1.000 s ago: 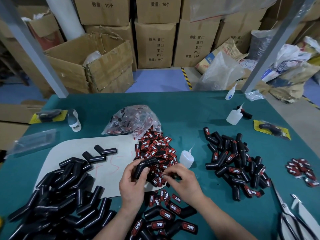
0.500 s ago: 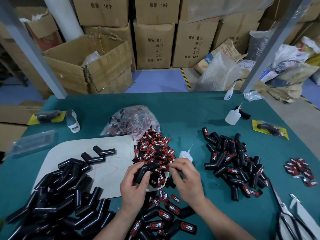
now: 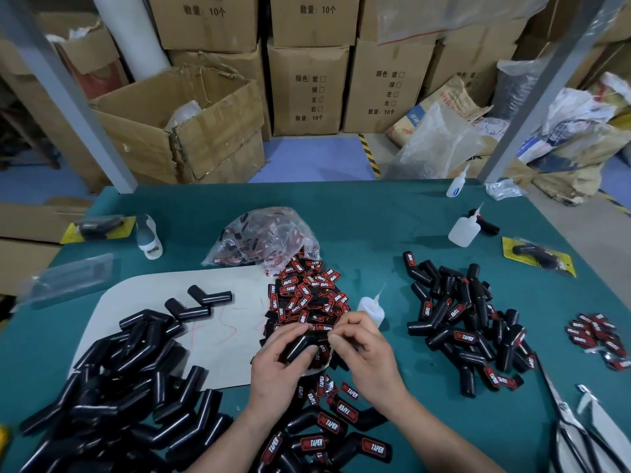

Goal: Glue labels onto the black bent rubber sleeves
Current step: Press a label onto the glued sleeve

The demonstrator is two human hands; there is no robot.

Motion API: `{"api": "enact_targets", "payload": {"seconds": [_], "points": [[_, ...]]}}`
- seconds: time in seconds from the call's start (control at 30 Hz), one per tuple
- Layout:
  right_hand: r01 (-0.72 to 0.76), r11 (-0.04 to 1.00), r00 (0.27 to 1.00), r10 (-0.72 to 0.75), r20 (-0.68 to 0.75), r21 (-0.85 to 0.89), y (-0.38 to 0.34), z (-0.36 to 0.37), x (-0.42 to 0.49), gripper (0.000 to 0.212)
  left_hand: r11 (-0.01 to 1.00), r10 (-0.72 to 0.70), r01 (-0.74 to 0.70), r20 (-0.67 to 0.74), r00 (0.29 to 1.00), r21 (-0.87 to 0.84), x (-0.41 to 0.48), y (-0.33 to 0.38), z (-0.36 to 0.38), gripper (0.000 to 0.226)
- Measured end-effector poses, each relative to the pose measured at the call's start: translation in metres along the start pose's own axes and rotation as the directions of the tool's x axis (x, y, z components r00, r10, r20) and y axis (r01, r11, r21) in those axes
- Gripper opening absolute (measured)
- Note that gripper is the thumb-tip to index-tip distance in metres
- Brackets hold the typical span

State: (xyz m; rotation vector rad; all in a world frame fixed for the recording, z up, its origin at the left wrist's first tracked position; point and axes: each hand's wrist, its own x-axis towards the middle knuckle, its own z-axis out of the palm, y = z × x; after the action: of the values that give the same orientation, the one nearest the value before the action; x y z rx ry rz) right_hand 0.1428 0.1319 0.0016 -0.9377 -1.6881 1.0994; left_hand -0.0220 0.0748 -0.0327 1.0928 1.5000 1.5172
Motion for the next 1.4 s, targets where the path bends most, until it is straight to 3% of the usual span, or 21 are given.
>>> {"api": "enact_targets", "payload": {"seconds": [0.2,0.3,0.37,0.47,0.57,0.67,0.93,1.1,1.23,1.3,1.4], "points": [[-0.060,0.998,0.998,0.060,-0.019,-0.003,0.001,0.000,0.001,0.006,1.000,0.017,-0.017,-0.019,1.000,0.024,0.000,0.002,0.001,0.056],[0.058,0.987,0.998,-0.063,-0.025,-0.152,-0.003,-0.011,0.004,0.007,0.999,-0.016,0.011,-0.158,0.987,-0.033,0.002,0.006,0.001,0.046],[0.145,0.921,0.983,-0.094,0.157,-0.361,-0.006,-0.021,0.008,0.011,0.996,-0.058,0.040,-0.222,0.973,-0.084,0.004,0.007,0.000,0.042],[0.241,0.765,0.866,0.109,0.489,-0.597,-0.006,-0.032,0.011,0.018,0.993,-0.077,0.055,-0.228,0.971,-0.102,0.005,0.008,0.000,0.042],[0.334,0.647,0.750,0.258,0.609,-0.685,-0.010,-0.034,0.007,0.025,0.994,-0.070,0.050,-0.215,0.974,-0.098,0.004,0.007,0.000,0.041],[0.378,0.633,0.719,0.260,0.645,-0.676,-0.013,-0.034,0.005,0.033,0.996,-0.062,0.047,-0.209,0.976,-0.079,0.005,0.004,0.000,0.040],[0.264,0.626,0.740,0.356,0.571,-0.734,-0.009,-0.017,-0.004,0.020,0.997,-0.063,0.051,-0.202,0.977,-0.066,0.004,0.004,-0.001,0.041],[0.271,0.638,0.800,0.267,0.537,-0.721,-0.005,-0.013,-0.010,0.012,0.998,-0.052,0.042,-0.202,0.978,-0.055,0.003,0.007,0.000,0.039],[0.242,0.783,0.854,0.109,0.509,-0.573,-0.012,-0.016,-0.001,0.018,0.998,-0.042,0.034,-0.193,0.980,-0.045,0.003,0.010,0.000,0.039],[0.166,0.880,0.876,0.076,0.476,-0.445,-0.017,-0.019,0.002,0.014,0.998,-0.054,0.044,-0.192,0.980,-0.055,0.003,0.011,0.000,0.040],[0.077,0.942,0.920,0.059,0.387,-0.326,-0.022,-0.022,0.004,0.019,0.996,-0.066,0.054,-0.179,0.982,-0.072,0.002,0.009,0.000,0.042]]}}
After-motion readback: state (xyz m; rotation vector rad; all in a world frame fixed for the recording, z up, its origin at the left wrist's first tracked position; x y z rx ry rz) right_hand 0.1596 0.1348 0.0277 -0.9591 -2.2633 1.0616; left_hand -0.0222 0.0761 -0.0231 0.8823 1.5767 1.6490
